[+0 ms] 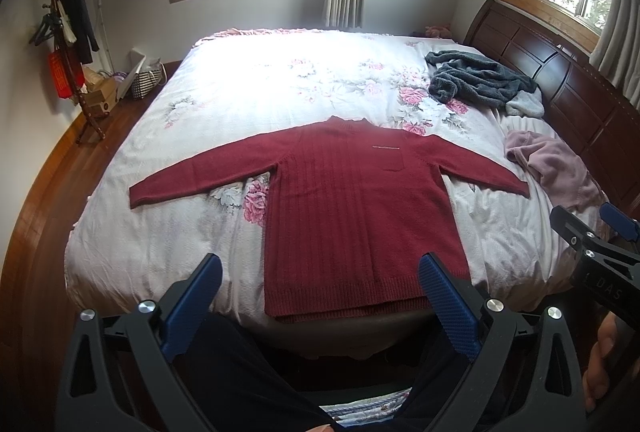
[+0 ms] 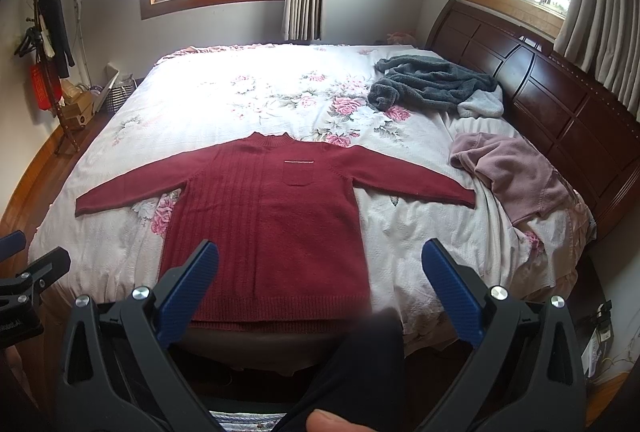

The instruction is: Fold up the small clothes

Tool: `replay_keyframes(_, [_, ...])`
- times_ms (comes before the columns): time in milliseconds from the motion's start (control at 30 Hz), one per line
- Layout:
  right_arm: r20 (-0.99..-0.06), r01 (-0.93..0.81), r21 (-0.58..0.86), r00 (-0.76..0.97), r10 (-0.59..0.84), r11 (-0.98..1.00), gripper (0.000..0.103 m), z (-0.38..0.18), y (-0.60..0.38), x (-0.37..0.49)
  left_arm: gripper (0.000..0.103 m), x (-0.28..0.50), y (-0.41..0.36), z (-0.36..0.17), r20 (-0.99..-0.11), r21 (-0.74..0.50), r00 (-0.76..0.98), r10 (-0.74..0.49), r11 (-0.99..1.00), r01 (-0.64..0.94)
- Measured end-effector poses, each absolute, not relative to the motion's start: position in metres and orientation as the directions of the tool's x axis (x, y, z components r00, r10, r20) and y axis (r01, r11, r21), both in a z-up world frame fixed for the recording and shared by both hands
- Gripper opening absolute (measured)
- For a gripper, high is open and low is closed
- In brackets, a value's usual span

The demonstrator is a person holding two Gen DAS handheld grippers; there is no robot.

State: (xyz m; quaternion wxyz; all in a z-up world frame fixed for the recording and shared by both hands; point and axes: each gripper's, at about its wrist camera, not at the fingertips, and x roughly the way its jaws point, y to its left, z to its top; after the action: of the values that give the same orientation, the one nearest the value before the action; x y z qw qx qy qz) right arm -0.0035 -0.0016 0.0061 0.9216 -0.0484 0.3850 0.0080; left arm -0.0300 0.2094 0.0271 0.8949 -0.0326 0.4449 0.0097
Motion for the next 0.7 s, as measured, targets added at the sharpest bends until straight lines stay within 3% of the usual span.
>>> replay_keyframes(567, [-0.701,-0.052,-0.069,0.713,-0.012,0.996,0.100,0.012,0.000,-0.006,0.099,-0.042,0.203,0.039,-0.787,-0.044,0.617,0.000,0.997,-0.057])
replay_keyframes(700, [-0.652,-0.029,-0.070,0.758,-0.024,0.997,0.100,0.010,-0.008,-0.006,0.099,-0.039,0.211,0.033,-0.792,-0.114,0.608,-0.055,0.992,-0.060])
